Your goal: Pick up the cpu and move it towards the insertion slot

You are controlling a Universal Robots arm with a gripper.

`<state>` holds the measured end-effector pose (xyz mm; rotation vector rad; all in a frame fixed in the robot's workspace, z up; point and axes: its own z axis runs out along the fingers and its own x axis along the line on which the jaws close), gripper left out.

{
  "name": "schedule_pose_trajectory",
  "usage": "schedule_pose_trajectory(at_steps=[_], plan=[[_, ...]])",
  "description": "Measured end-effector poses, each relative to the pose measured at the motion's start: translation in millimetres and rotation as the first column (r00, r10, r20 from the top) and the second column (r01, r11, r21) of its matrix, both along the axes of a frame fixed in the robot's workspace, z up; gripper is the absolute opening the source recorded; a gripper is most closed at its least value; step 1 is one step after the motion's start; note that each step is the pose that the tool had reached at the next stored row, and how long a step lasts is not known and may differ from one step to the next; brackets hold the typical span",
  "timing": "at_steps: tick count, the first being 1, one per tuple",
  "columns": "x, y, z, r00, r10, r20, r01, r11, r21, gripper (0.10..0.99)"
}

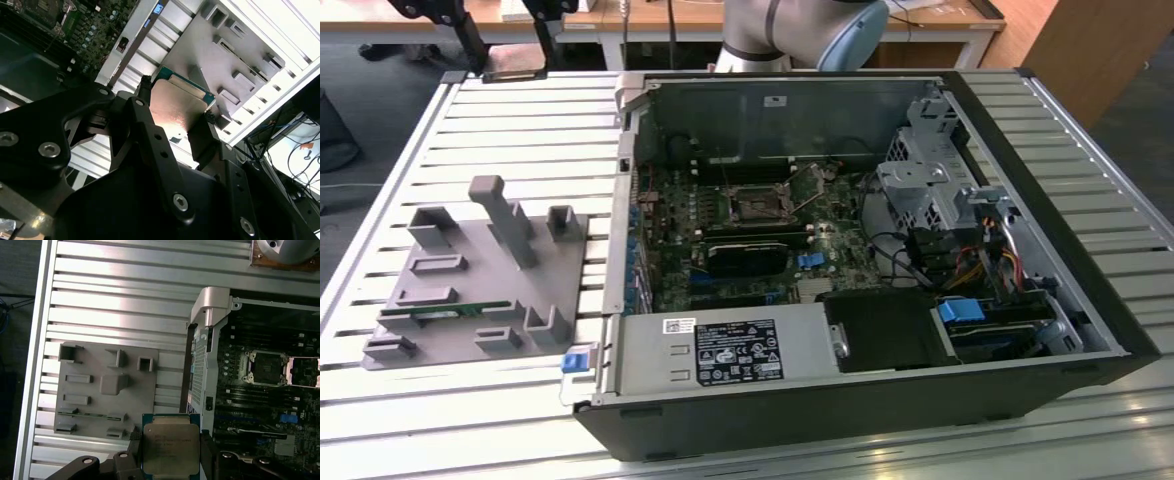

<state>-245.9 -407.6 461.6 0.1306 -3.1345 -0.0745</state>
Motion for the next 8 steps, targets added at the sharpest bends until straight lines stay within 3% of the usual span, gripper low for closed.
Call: schedule_pose_trajectory(at_steps=[8], plan=[[14.5, 0.0, 0.0, 1.0000, 0.003, 0.0000, -0.003, 1.0000, 0.000, 0.541]])
